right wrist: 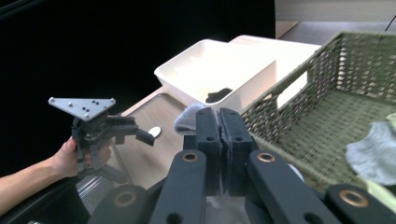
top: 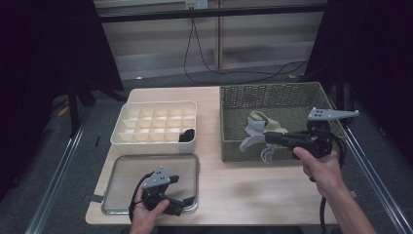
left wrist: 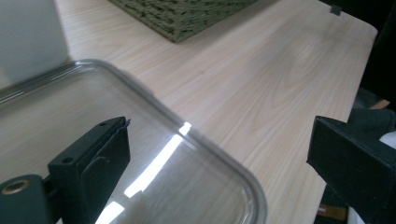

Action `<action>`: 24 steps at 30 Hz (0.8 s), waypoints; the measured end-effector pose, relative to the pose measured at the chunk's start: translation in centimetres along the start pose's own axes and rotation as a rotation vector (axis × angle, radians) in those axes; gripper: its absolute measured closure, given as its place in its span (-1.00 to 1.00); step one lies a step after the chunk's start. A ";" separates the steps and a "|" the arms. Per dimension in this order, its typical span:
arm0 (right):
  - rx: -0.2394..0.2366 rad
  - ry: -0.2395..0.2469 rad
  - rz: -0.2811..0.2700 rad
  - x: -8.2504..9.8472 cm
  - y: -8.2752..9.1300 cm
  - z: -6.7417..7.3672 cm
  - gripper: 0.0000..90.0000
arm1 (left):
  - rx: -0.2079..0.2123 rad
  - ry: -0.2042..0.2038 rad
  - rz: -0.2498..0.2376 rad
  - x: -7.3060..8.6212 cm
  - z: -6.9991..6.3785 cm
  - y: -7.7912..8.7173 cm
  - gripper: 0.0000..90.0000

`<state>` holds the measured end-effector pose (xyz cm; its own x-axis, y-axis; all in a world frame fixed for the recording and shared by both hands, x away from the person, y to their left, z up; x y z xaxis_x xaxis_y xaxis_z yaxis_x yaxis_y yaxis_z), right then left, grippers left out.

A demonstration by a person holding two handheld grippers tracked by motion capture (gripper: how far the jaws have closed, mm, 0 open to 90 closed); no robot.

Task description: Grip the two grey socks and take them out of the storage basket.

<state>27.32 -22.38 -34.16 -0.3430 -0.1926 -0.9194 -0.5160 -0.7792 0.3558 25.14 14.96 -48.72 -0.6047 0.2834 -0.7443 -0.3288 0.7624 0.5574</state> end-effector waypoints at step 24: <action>-0.029 -0.055 0.096 6.7 -3.7 0.5 0.95 | 0.125 -0.113 -0.008 -5.1 -3.4 -5.5 -0.89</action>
<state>26.49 -20.52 -41.55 -0.4327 -0.2353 -0.8703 -0.4559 -0.7757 0.4364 27.55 7.31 -46.78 -0.5146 0.3358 -0.7889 -0.2363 0.8290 0.5069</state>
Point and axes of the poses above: each handheld gripper's, and its own axes: y roughly backward along the jaws, x roughly out of its underside, z roughly to its left, the point moved 3 cm from there along -y, roughly forward along the jaws, and after that the axes turned 12 degrees about y, right-handed, at the moved point
